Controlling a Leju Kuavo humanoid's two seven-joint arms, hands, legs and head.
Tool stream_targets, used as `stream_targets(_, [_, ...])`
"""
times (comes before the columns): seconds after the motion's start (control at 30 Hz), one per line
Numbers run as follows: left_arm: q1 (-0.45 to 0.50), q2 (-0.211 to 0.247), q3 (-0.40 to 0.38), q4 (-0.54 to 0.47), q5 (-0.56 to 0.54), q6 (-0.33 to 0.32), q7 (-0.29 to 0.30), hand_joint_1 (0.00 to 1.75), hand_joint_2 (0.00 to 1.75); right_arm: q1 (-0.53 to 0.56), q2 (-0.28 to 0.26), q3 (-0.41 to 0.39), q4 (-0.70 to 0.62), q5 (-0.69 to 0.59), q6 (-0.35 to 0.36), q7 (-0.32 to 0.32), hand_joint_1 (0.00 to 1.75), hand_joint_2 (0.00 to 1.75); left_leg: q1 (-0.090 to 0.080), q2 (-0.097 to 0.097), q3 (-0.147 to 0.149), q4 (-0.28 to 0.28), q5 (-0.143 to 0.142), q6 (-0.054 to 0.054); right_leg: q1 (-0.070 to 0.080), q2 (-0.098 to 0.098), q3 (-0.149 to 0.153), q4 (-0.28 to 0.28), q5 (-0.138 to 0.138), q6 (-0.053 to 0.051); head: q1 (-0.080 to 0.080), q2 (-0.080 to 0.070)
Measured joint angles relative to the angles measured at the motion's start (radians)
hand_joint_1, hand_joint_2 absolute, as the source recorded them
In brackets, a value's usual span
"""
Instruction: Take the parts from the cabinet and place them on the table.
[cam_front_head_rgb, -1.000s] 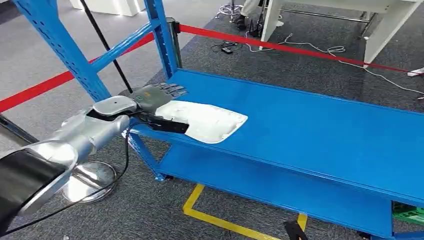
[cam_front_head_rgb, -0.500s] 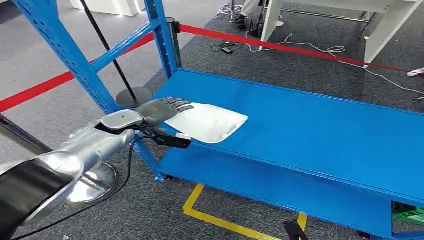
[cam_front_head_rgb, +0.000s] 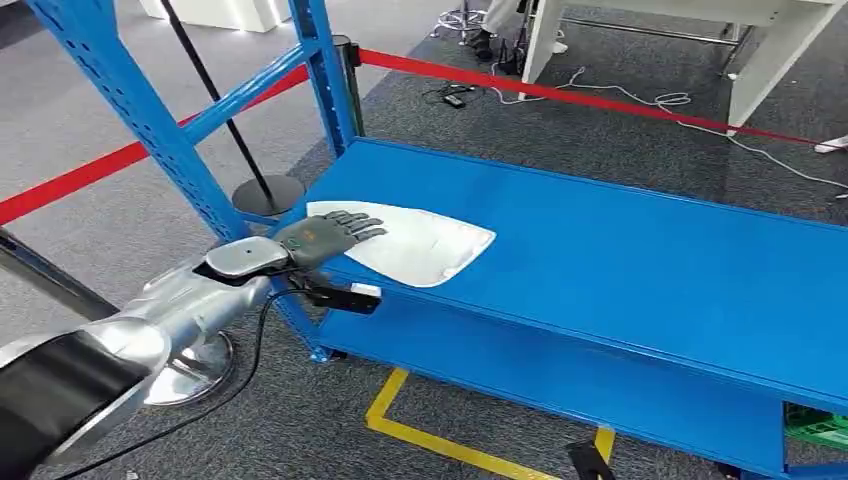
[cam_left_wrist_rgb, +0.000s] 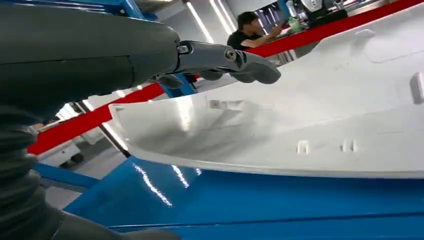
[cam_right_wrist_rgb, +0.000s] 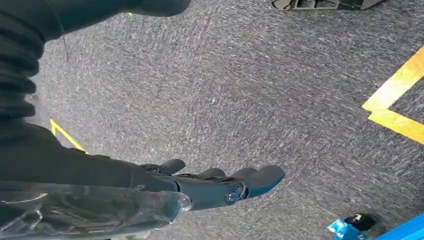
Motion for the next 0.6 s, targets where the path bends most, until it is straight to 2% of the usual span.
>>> stream_targets(0.3, [0.003,0.008,-0.003,0.000,-0.019,0.056,0.026,0.03,1.75,0.004,0.000,0.000,0.000,0.000,0.003,-0.005,0.00,1.75,0.000,0.000,0.000,0.000,0.000,0.000,0.000,0.000,0.000,0.000,0.000,0.000,0.000,0.000])
stream_targets(0.33, [0.004,0.011,-0.003,0.000,-0.020,0.063,0.028,0.75,1.75,0.005,0.000,0.000,0.000,0.000,0.003,-0.005,0.00,1.75,0.000,0.000,0.000,0.000,0.000,0.000,0.000,0.000,0.000,0.000,0.000,0.000,0.000,0.000])
stream_targets(0.37, [0.005,0.013,-0.003,0.000,-0.021,0.066,0.029,1.61,1.75,0.005,0.000,0.000,0.000,0.000,0.003,-0.005,0.00,1.75,0.000,0.000,0.000,0.000,0.000,0.000,0.000,0.000,0.000,0.000,0.000,0.000,0.000,0.000])
stream_targets(0.4, [0.006,0.014,-0.003,0.000,-0.021,0.068,0.030,1.75,1.75,0.006,0.000,0.000,0.000,0.000,0.003,-0.005,0.00,1.75,0.000,0.000,0.000,0.000,0.000,0.000,0.000,0.000,0.000,0.000,0.000,0.000,0.000,0.000])
stream_targets(0.6, [0.006,0.020,-0.003,0.000,-0.021,0.071,0.030,1.75,1.75,0.006,0.000,0.000,0.000,0.000,0.003,-0.005,0.00,1.75,0.000,0.000,0.000,0.000,0.000,0.000,0.000,0.000,0.000,0.000,0.000,0.000,0.000,0.000])
